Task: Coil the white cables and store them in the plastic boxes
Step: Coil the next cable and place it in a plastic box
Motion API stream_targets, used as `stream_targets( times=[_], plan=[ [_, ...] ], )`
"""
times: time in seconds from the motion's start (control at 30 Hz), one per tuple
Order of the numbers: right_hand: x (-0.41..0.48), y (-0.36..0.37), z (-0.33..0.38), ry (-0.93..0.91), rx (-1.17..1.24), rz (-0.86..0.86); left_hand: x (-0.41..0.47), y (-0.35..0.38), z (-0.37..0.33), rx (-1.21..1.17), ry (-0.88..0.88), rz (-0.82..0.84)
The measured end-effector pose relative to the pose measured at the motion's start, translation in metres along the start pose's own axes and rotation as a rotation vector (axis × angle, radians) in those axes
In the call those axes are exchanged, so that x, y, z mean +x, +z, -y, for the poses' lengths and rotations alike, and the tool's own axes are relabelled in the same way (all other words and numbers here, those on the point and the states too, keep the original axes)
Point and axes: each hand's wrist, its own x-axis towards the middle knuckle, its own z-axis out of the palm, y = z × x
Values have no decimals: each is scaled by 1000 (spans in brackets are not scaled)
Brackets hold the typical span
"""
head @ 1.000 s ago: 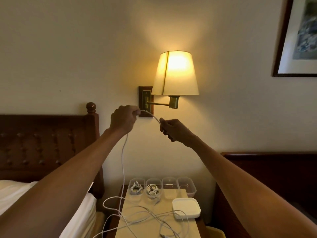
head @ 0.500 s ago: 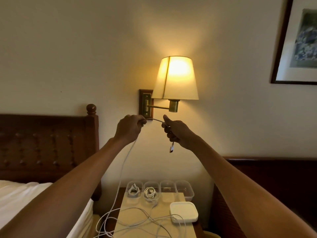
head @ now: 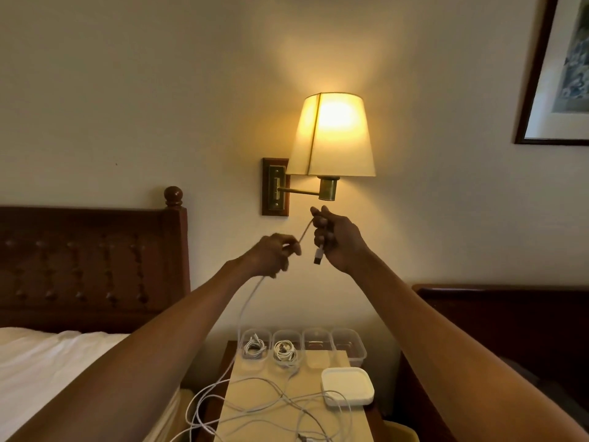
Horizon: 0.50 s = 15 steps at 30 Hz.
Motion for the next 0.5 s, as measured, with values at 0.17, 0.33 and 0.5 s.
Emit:
stream_targets(
  times=[0.17, 0.33, 0.5],
  plan=[
    [14, -18, -3, -135, -152, -214, -19, 9, -15, -26, 42, 265],
    [27, -33, -16, -207, -328, -174, -29, 2, -32, -68, -15, 466],
    [38, -34, -27, -181, -403, -166, -24, -6, -42, 70, 17, 481]
  ],
)
